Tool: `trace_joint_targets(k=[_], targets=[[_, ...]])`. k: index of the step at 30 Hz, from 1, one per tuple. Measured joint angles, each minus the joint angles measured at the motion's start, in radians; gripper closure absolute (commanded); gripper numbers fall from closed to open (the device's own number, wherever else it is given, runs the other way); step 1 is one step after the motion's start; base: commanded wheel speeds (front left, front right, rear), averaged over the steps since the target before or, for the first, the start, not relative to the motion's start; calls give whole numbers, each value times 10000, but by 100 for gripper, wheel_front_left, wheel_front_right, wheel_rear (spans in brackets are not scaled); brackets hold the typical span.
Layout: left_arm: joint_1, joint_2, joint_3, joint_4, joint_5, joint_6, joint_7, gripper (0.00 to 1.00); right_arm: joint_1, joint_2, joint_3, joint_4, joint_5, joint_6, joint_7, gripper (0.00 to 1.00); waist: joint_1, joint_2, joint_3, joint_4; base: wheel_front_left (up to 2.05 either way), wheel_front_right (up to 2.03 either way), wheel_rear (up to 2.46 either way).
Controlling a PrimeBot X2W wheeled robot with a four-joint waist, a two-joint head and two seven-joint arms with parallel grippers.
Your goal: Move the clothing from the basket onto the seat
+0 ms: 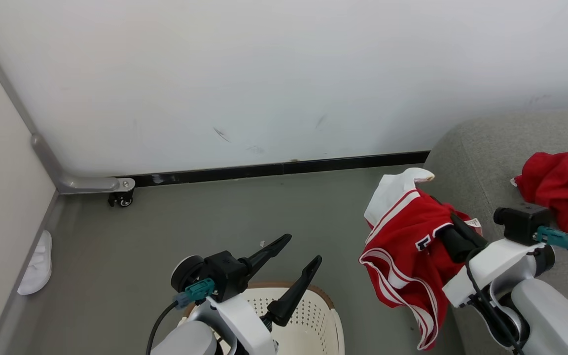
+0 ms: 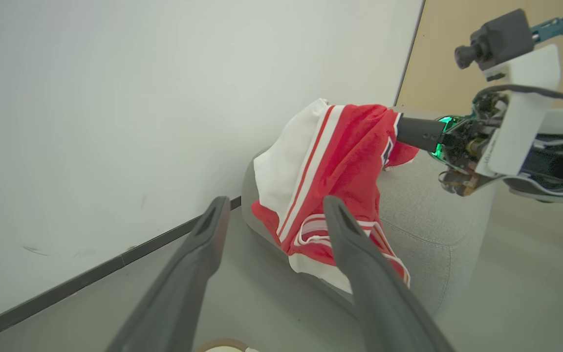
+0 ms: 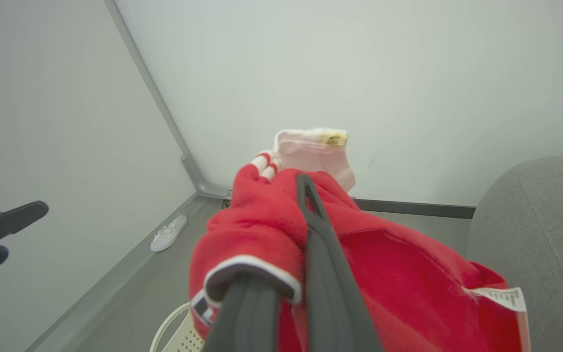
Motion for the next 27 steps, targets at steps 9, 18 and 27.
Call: trace_joint_targets(k=[9,18,27], targets=[[90,19,-167,-63,-196,-2,-77,0,422,-240,-846,-560,-274,0,0,100,0,0,-74,-479,0,0,0],[156,23,-284,-102,-359,-4,-90,0,840,-495,-1697,-1120,-663,0,0,100,0,0,-130,-1035,0,0,0],[171,35,-353,-224,-387,-12,-169,0,1252,-552,-2558,-1747,-951,0,0,100,0,0,-135,-1630,0,0,0]])
